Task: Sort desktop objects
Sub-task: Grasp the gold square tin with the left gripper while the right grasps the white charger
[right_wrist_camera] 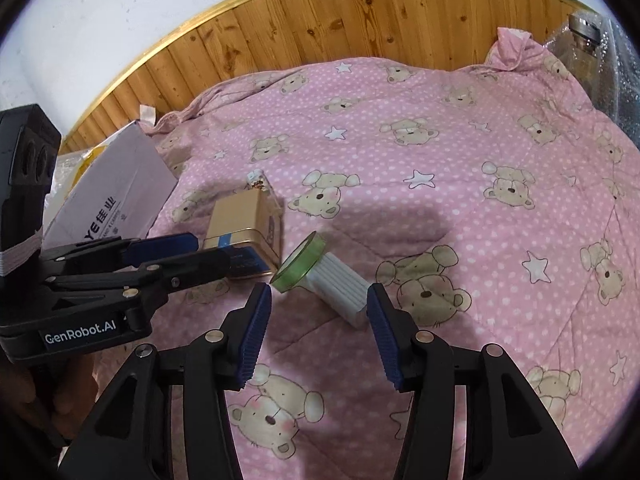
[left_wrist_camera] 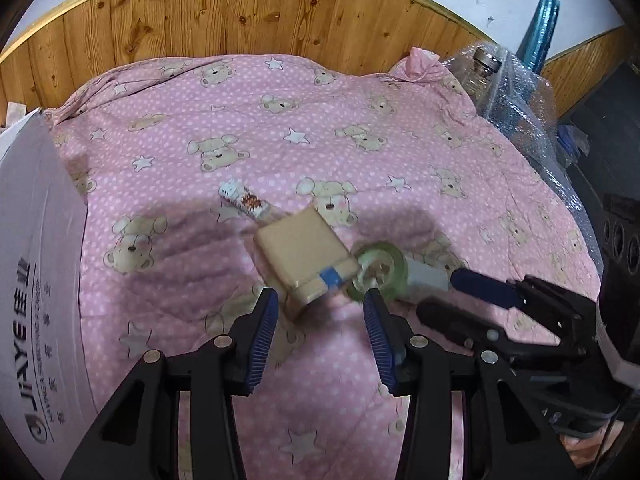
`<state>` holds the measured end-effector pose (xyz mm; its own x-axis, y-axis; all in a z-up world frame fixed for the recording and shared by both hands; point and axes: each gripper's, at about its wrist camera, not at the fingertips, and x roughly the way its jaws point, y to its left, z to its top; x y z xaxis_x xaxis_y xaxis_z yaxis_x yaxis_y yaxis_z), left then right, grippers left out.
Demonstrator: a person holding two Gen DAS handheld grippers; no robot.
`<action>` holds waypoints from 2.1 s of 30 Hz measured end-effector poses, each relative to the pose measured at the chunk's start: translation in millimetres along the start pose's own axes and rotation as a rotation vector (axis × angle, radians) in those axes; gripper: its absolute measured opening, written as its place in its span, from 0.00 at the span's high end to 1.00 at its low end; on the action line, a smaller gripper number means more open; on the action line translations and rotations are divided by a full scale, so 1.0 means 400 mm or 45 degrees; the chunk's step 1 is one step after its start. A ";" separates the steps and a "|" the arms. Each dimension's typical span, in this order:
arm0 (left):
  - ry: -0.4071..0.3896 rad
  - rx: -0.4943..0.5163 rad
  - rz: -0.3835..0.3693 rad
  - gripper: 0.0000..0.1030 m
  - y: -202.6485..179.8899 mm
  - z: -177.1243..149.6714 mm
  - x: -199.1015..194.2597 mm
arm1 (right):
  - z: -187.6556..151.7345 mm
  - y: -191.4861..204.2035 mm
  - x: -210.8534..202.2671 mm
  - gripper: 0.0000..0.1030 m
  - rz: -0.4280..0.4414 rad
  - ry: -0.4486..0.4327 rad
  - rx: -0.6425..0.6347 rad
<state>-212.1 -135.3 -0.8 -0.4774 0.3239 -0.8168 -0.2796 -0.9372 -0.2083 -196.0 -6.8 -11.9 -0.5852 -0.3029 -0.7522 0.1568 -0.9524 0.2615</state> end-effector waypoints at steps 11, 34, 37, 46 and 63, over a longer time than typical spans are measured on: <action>-0.030 0.038 0.056 0.38 -0.015 0.054 0.079 | 0.006 -0.050 0.065 0.47 -0.052 0.011 -0.005; -0.055 0.013 0.186 0.37 -0.015 0.074 0.088 | 0.007 -0.024 0.099 0.43 -0.021 0.029 -0.063; -0.002 -0.023 0.175 0.37 0.008 0.073 0.124 | 0.002 -0.011 0.101 0.64 -0.076 0.034 -0.116; -0.024 -0.055 0.121 0.42 0.030 0.029 0.075 | -0.022 -0.040 0.065 0.68 0.008 0.064 -0.053; -0.016 -0.002 0.201 0.43 0.000 -0.009 0.081 | -0.030 -0.014 0.061 0.68 -0.043 0.049 -0.122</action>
<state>-224.6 -125.2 -29.3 -0.5257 0.1739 -0.8327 -0.1989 -0.9769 -0.0784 -201.6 -9.1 -38.9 -0.5611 -0.2697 -0.7826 0.2135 -0.9606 0.1780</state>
